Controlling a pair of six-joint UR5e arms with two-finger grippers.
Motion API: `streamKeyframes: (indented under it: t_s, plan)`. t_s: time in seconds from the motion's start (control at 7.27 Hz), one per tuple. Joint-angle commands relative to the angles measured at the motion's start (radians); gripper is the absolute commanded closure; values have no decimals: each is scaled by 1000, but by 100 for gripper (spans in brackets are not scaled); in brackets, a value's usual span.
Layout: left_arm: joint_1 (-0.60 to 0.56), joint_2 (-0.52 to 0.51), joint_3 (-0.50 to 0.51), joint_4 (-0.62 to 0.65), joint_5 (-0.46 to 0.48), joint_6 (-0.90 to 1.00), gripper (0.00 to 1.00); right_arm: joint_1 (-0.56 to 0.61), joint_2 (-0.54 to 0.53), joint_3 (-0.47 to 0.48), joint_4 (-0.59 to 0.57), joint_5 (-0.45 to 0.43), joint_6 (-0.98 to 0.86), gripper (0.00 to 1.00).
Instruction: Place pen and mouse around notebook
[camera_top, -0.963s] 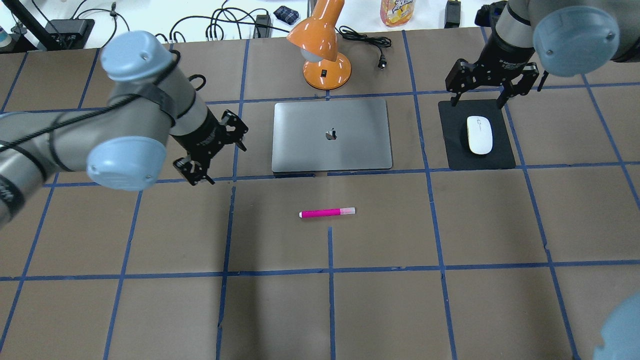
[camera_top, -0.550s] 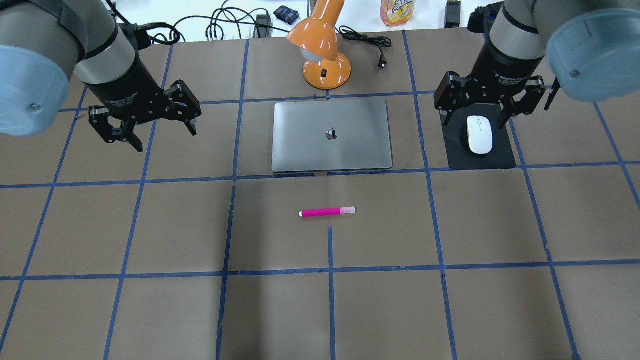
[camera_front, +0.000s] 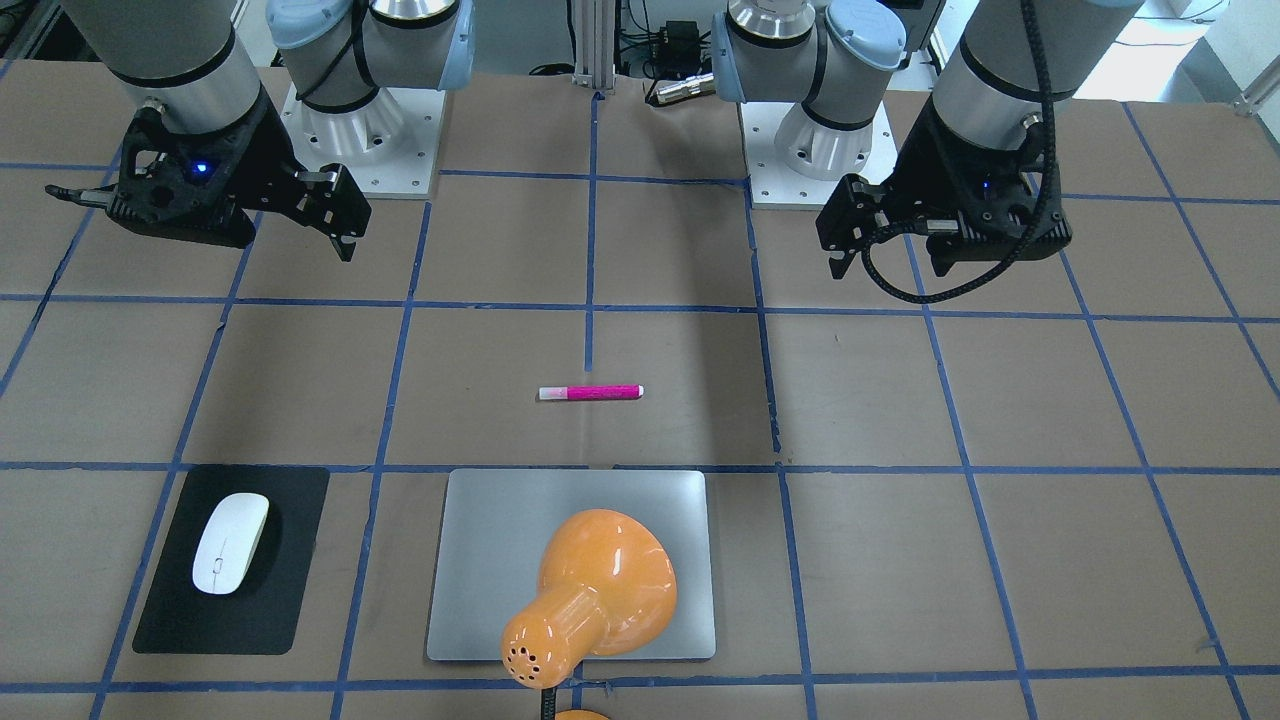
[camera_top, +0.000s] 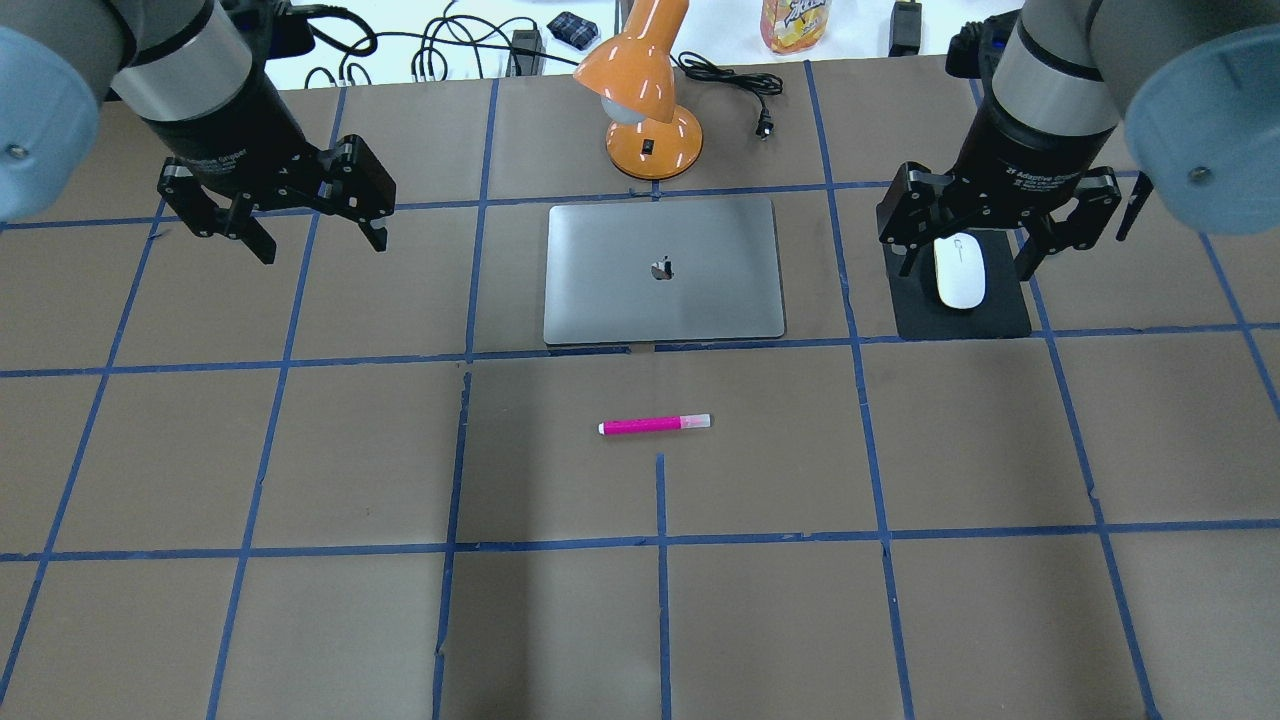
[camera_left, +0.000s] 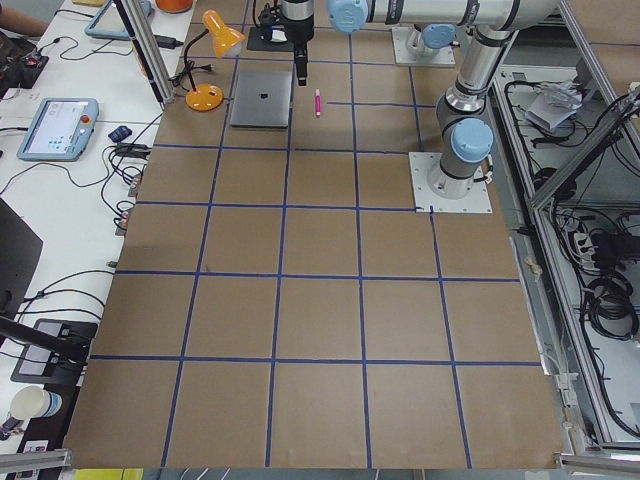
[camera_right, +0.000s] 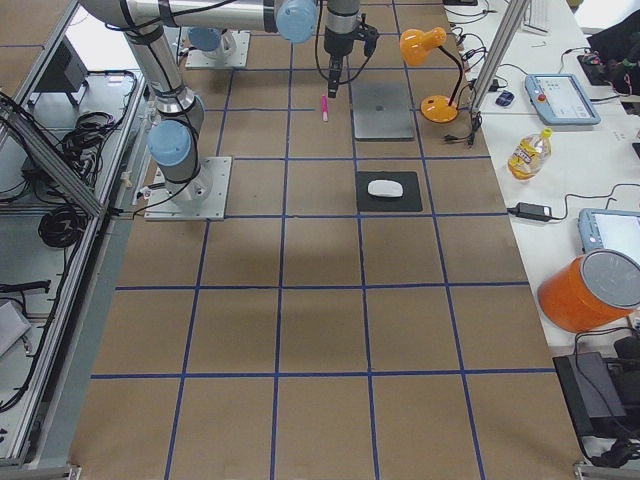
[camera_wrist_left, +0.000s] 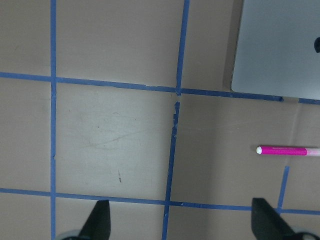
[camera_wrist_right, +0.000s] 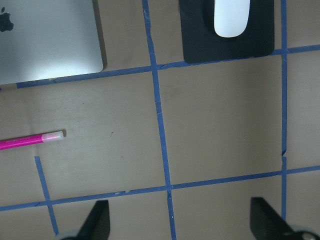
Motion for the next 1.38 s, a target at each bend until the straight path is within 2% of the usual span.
streamKeyframes:
  t_s: [0.0, 0.41, 0.69, 1.24]
  plan:
    - [4, -32, 31, -8, -1, 21, 0, 1, 4, -10, -17, 9, -2, 0]
    - [4, -61, 38, -18, 3, 21, 0, 1, 4, -11, -25, 7, 1, 0]
    - [3, -61, 89, -94, 7, 21, 0, 1, 4, -11, -25, 7, -1, 0]
    - [-3, -46, 89, -107, 10, 21, 0, 1, 4, -12, -25, 6, -2, 0]
